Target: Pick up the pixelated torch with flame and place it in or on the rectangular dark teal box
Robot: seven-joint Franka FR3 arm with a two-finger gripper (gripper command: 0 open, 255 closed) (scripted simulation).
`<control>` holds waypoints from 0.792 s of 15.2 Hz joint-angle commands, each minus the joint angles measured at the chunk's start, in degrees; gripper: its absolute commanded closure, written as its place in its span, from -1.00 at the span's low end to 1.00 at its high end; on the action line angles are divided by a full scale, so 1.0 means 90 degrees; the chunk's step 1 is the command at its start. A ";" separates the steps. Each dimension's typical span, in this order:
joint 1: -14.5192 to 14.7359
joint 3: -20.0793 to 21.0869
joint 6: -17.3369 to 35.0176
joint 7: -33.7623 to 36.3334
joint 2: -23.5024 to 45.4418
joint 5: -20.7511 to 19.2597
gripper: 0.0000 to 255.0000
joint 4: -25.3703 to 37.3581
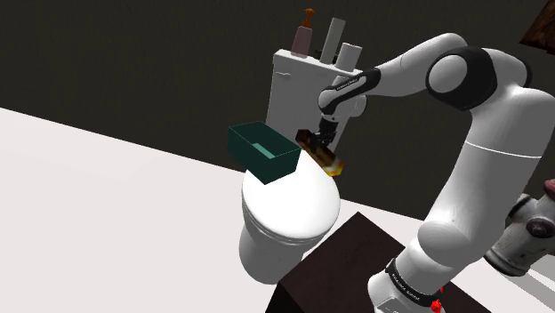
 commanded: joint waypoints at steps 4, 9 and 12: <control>0.0015 -0.0030 -0.0387 0.0055 -0.0248 -0.0084 1.00 0.0152; 0.0030 -0.0048 -0.0769 0.0108 -0.0468 -0.0157 1.00 0.0322; 0.0036 -0.0055 -0.1002 0.0136 -0.0585 -0.0195 1.00 0.0440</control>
